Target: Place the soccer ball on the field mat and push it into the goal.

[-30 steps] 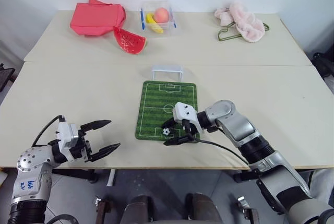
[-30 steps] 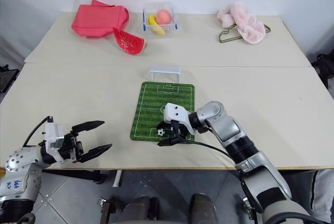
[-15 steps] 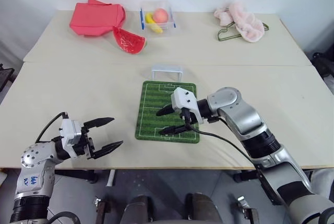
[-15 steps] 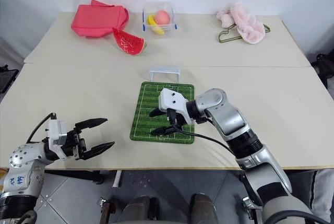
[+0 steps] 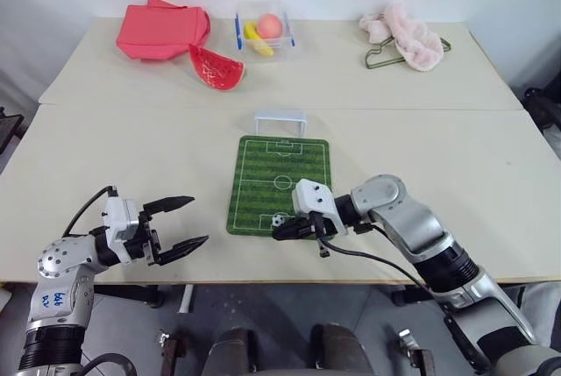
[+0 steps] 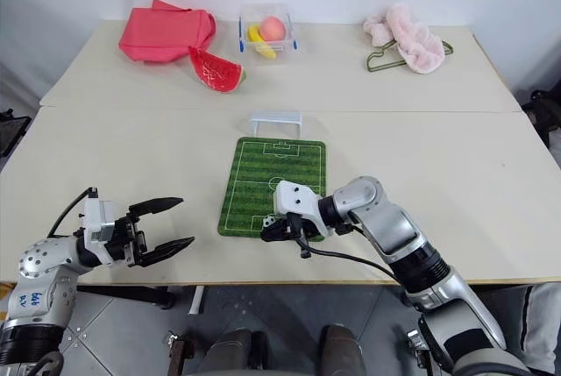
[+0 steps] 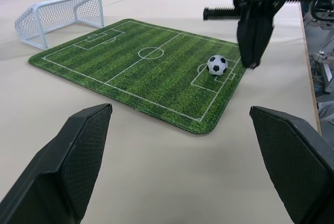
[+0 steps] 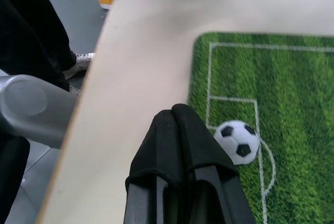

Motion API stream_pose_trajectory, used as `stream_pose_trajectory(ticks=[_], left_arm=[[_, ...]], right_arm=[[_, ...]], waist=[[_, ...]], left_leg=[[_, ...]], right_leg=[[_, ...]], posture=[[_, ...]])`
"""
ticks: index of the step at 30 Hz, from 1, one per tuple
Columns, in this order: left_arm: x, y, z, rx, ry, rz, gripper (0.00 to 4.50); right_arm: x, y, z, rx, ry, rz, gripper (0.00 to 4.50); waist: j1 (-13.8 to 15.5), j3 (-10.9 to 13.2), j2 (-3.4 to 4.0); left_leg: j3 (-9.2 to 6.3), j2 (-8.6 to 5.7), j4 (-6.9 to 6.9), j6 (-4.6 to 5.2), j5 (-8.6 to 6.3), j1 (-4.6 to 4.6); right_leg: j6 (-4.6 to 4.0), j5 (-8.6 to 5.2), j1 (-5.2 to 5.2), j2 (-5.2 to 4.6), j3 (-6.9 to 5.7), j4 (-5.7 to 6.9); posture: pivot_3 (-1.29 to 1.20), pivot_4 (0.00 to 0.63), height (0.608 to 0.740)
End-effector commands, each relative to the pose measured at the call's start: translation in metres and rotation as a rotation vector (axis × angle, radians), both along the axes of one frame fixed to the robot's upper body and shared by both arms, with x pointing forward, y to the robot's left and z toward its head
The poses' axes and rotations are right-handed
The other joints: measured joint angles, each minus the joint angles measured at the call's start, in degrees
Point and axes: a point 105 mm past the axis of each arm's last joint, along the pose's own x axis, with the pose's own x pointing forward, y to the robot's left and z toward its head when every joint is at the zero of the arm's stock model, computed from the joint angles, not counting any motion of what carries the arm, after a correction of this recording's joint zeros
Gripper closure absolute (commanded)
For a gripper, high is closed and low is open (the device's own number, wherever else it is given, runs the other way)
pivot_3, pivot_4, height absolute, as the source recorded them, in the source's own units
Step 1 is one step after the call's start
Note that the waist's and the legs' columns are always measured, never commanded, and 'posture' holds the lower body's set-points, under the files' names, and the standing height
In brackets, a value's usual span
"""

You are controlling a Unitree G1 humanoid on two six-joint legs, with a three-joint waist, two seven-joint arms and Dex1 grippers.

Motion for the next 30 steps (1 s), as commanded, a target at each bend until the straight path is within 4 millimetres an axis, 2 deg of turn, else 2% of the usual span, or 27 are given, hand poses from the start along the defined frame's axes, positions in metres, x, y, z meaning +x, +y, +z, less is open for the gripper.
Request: stream_pose_trajectory(ticks=[1, 3, 6, 7, 9, 11, 14, 18, 24, 26, 27, 30], left_arm=[[0.000, 0.002, 0.004, -0.014, -0.015, 0.005, 0.00], [0.001, 0.003, 0.005, -0.012, -0.018, 0.007, 0.00], [0.002, 0.004, 0.007, -0.009, -0.022, 0.010, 0.00], [0.003, 0.005, 0.008, -0.008, -0.025, 0.013, 0.00], [0.007, 0.007, 0.011, -0.003, -0.036, 0.022, 0.00], [0.009, 0.008, 0.013, -0.002, -0.041, 0.026, 0.00], [0.013, 0.009, 0.016, -0.001, -0.052, 0.035, 0.00], [0.022, 0.013, 0.024, -0.029, -0.082, 0.083, 0.00], [0.030, 0.024, 0.034, -0.084, -0.120, 0.163, 0.00], [0.033, 0.030, 0.039, -0.114, -0.134, 0.206, 0.00], [0.034, 0.035, 0.041, -0.126, -0.140, 0.231, 0.00], [0.034, 0.042, 0.043, -0.143, -0.140, 0.268, 0.00]], right_arm=[[0.015, 0.005, 0.006, 0.017, -0.058, -0.031, 4.48], [0.039, 0.002, 0.013, 0.034, -0.108, -0.117, 4.48], [0.062, -0.001, 0.026, 0.067, -0.160, -0.207, 4.48], [0.078, -0.007, 0.039, 0.093, -0.198, -0.277, 4.48], [0.111, -0.028, 0.082, 0.182, -0.297, -0.449, 4.48], [0.123, -0.040, 0.106, 0.237, -0.341, -0.523, 4.48], [0.123, -0.050, 0.125, 0.289, -0.367, -0.546, 4.48], [0.116, -0.064, 0.135, 0.336, -0.359, -0.555, 4.48], [0.104, -0.093, 0.121, 0.311, -0.296, -0.544, 4.48], [0.086, -0.107, 0.108, 0.306, -0.173, -0.451, 4.10], [0.079, -0.121, 0.097, 0.279, -0.142, -0.435, 3.86], [0.073, -0.144, 0.082, 0.247, -0.126, -0.432, 2.86]], waist=[[-0.03, 0.00, 0.00], [-0.12, 0.00, 0.00], [-0.24, 0.00, 0.00], [-0.26, 0.00, 0.00], [-0.30, 0.03, 0.04], [-0.21, 0.03, 0.04], [-0.22, 0.01, 0.02], [-0.32, 0.01, 0.02], [-0.28, 0.01, 0.02], [0.02, 0.01, 0.01], [0.07, 0.01, 0.01], [0.16, 0.02, 0.00]], left_leg=[[0.01, 0.00, 0.00, 0.00, 0.00, 0.00], [0.01, 0.00, 0.00, 0.00, 0.00, 0.00], [0.01, 0.01, 0.00, -0.01, 0.01, 0.00], [0.00, 0.02, 0.00, -0.01, 0.01, 0.00], [0.00, 0.00, 0.00, -0.01, 0.01, -0.01], [-0.02, 0.01, 0.01, -0.01, 0.01, -0.04], [-0.20, 0.04, -0.04, -0.02, 0.01, -0.04], [-0.31, 0.00, -0.09, -0.02, 0.00, -0.03], [-0.27, -0.02, -0.04, -0.02, 0.00, -0.07], [-0.27, -0.02, -0.03, -0.02, 0.00, -0.07], [-0.31, 0.01, -0.03, -0.02, 0.00, -0.08], [-0.34, -0.02, -0.03, -0.01, 0.00, -0.09]], right_leg=[[0.00, 0.00, 0.00, 0.00, 0.00, 0.00], [0.00, 0.00, 0.00, 0.00, 0.00, 0.00], [0.00, 0.00, -0.01, 0.00, 0.00, 0.01], [0.00, 0.00, -0.01, 0.01, -0.01, 0.01], [0.00, 0.00, -0.02, -0.01, 0.00, 0.02], [0.00, 0.00, -0.04, -0.01, 0.00, 0.02], [0.00, 0.00, -0.03, 0.00, -0.03, 0.13], [0.00, 0.00, -0.05, 0.01, -0.14, 0.32], [0.00, 0.00, -0.07, -0.05, -0.11, 0.29], [0.00, 0.00, -0.07, -0.05, -0.11, 0.30], [0.00, 0.00, -0.04, -0.05, -0.12, 0.29], [0.00, 0.00, -0.01, -0.07, -0.12, 0.26]], posture=[[0.00, 0.150, 0.740], [0.00, 0.150, 0.740], [0.00, 0.150, 0.740], [0.00, 0.150, 0.740], [0.00, 0.150, 0.740], [0.00, 0.150, 0.740], [0.00, 0.150, 0.740], [0.00, 0.150, 0.740], [0.00, 0.150, 0.740], [0.00, 0.150, 0.740], [0.00, 0.150, 0.740], [0.00, 0.150, 0.740]])
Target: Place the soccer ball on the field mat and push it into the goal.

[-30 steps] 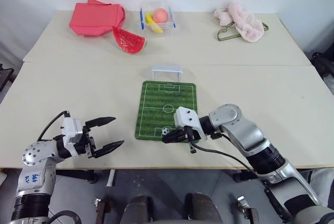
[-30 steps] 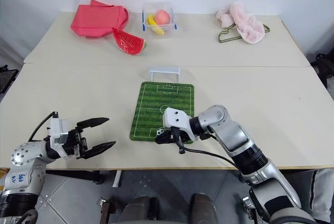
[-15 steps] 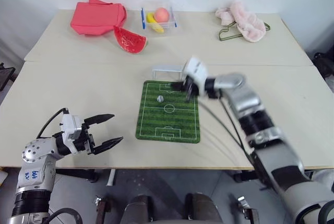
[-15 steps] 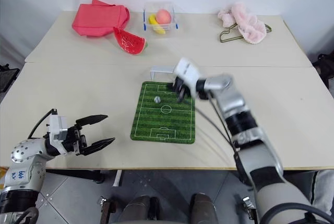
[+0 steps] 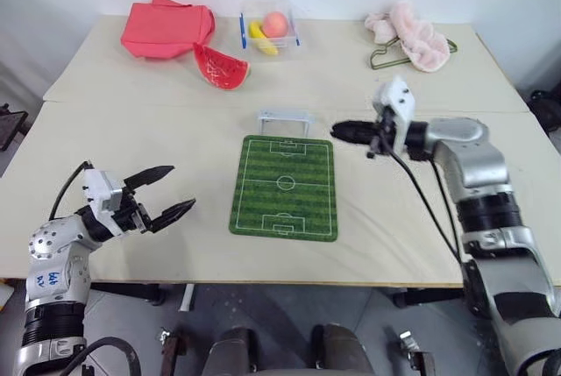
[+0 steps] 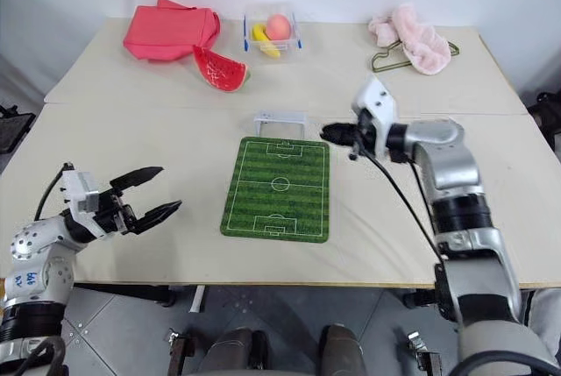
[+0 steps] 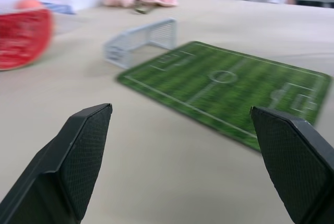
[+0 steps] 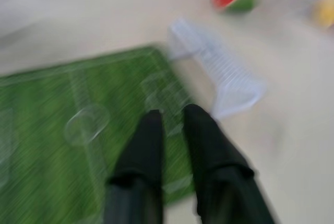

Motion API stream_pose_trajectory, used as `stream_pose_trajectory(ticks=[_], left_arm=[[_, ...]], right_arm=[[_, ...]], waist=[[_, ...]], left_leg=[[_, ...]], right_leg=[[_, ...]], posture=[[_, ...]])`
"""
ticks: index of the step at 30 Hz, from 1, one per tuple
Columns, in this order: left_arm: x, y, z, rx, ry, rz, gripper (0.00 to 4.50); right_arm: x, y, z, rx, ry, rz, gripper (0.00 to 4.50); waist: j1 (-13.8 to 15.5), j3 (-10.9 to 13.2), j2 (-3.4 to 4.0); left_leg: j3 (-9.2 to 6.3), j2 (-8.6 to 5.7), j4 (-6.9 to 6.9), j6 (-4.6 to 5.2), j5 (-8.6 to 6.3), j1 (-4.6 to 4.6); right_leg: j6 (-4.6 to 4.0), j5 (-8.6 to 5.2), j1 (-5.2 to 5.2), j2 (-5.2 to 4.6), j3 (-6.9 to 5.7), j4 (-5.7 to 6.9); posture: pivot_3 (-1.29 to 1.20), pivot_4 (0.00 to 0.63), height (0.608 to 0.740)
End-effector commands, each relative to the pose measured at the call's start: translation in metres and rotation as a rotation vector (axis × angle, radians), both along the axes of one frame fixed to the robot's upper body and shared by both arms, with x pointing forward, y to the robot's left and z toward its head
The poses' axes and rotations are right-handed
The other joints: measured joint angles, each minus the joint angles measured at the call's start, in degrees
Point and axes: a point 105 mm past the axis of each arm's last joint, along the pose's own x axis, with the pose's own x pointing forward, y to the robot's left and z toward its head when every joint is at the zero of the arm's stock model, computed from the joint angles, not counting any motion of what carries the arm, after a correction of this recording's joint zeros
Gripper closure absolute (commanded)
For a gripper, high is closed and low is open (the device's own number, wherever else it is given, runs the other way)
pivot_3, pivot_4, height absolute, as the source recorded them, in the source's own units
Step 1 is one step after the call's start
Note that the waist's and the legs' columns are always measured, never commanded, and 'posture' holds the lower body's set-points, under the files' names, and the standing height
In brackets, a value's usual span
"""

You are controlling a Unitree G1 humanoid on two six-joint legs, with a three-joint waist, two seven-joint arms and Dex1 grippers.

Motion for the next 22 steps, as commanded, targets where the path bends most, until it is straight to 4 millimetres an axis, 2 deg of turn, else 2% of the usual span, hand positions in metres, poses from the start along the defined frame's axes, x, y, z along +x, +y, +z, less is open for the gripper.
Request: stream_pose_trajectory(ticks=[1, 7, 9, 13, 15, 22], left_arm=[[0.000, 0.012, 0.009, -0.046, -0.029, 0.049, 0.00], [-0.008, 0.036, 0.008, -0.082, -0.018, 0.136, 0.00], [-0.013, 0.044, 0.007, -0.078, 0.000, 0.152, 0.00], [-0.018, 0.056, 0.009, -0.075, 0.001, 0.192, 0.00], [-0.021, 0.060, 0.009, -0.082, 0.002, 0.213, 0.00], [-0.026, 0.058, 0.007, -0.074, 0.034, 0.195, 0.00]], right_arm=[[-0.008, -0.019, 0.006, 0.022, -0.027, 0.030, 2.60], [-0.021, -0.061, -0.017, 0.010, 0.028, 0.039, 0.56], [-0.025, -0.075, -0.026, 0.009, 0.044, 0.024, 0.04], [-0.023, -0.096, -0.042, -0.013, 0.042, -0.076, 0.04], [-0.024, -0.100, -0.044, 0.001, 0.037, -0.087, 0.04], [-0.022, -0.101, -0.046, 0.030, 0.026, -0.138, 0.04]], waist=[[-0.12, 0.00, 0.00], [-0.81, 0.00, 0.00], [-0.77, 0.00, 0.00], [-0.66, 0.00, 0.00], [-0.66, 0.00, 0.00], [-0.47, 0.00, 0.00]], left_leg=[[0.04, -0.02, 0.00, 0.00, 0.00, 0.00], [0.39, 0.06, 0.01, -0.02, 0.01, 0.08], [0.38, 0.06, 0.00, -0.01, 0.01, 0.08], [0.42, 0.06, 0.02, -0.01, 0.01, 0.08], [0.43, 0.08, 0.05, -0.01, 0.01, 0.08], [0.41, 0.16, 0.05, -0.01, 0.01, 0.10]], right_leg=[[0.00, 0.00, 0.00, -0.01, 0.00, -0.01], [0.00, 0.00, 0.00, 0.06, 0.01, -0.30], [0.00, 0.00, 0.00, 0.06, 0.01, -0.31], [0.00, 0.00, 0.01, 0.04, 0.04, -0.31], [0.00, 0.00, 0.01, 0.03, 0.05, -0.31], [0.00, 0.00, 0.02, 0.03, 0.06, -0.29]], posture=[[0.00, 0.150, 0.740], [0.00, 0.150, 0.740], [0.00, 0.150, 0.740], [0.00, 0.150, 0.740], [0.00, 0.150, 0.740], [0.00, 0.150, 0.740]])
